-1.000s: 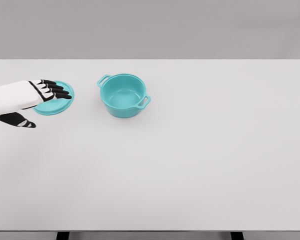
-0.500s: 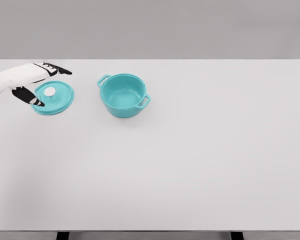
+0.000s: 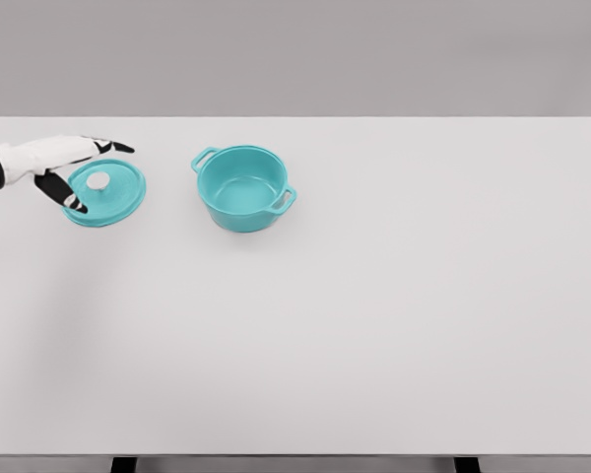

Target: Cover the pot with left arm

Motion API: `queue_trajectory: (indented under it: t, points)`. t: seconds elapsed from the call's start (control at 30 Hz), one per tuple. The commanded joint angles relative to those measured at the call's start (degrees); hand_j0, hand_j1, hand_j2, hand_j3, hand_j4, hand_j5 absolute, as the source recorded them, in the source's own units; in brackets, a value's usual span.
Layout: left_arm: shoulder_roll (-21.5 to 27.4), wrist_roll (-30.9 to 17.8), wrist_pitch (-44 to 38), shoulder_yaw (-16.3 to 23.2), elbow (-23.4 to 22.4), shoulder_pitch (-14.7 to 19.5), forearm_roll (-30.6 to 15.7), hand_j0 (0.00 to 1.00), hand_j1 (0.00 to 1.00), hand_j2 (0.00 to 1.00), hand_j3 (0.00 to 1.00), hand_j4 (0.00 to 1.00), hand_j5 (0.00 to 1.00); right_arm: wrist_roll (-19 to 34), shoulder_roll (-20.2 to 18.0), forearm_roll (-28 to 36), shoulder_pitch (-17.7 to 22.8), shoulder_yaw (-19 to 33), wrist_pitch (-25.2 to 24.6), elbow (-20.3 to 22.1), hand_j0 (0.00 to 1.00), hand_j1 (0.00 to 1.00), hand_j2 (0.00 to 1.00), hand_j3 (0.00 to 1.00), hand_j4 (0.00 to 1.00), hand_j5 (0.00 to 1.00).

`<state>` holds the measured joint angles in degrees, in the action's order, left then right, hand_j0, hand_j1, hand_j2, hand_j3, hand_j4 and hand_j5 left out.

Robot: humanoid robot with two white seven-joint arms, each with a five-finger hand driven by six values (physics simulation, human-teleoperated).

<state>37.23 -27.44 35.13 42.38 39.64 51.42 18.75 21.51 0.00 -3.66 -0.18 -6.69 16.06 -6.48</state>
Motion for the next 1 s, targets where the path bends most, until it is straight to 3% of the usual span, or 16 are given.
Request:
queue_trajectory:
  t: [0.0,0.13,0.23,0.53,0.57,0.63,0.73,0.97]
  points:
    - [-0.8,0.1,-0.1,0.2,-1.3,0.0,-0.3,1.00,1.00,1.00,1.00,1.00,1.00,0.0,0.0,0.0,0.0,0.0,0.0,0.1,1.00,1.00,1.00,1.00,1.00,1.00]
    - [-0.4,0.3,-0.1,0.2,-1.3,0.3,-0.2,1.00,1.00,1.00,1.00,1.00,1.00,0.0,0.0,0.0,0.0,0.0,0.0,0.1,1.00,1.00,1.00,1.00,1.00,1.00]
    - [-1.2,0.3,-0.1,0.3,-4.4,1.4,0.2,1.00,1.00,1.00,1.00,1.00,1.00,0.0,0.0,0.0,0.0,0.0,0.0,0.0,1.00,1.00,1.00,1.00,1.00,1.00]
    - [-2.5,-0.2,-0.1,0.1,-5.7,3.1,5.1,0.97,0.97,0.97,0.97,0.97,0.97,0.0,0.0,0.0,0.0,0.0,0.0,0.0,1.00,1.00,1.00,1.00,1.00,1.00]
    - [-3.0,-0.2,-0.1,0.0,-5.7,3.1,5.1,0.95,0.95,0.95,0.95,0.95,0.95,0.0,0.0,0.0,0.0,0.0,0.0,0.0,1.00,1.00,1.00,1.00,1.00,1.00]
    - [-3.7,-0.2,-0.1,-0.2,-7.3,3.1,5.1,0.81,0.81,0.81,0.81,0.81,0.81,0.0,0.0,0.0,0.0,0.0,0.0,0.0,1.00,1.00,1.00,1.00,1.00,1.00]
    - [-3.7,-0.1,-0.1,-0.4,-7.7,3.8,5.0,0.68,0.68,0.68,0.68,0.68,0.68,0.0,0.0,0.0,0.0,0.0,0.0,0.1,1.00,1.00,1.00,1.00,1.00,1.00]
    - [-3.7,0.3,-0.1,-0.3,-8.7,3.9,4.8,0.71,0.71,0.71,0.71,0.71,0.71,0.0,0.0,0.0,0.0,0.0,0.0,0.1,1.00,1.00,1.00,1.00,1.00,1.00]
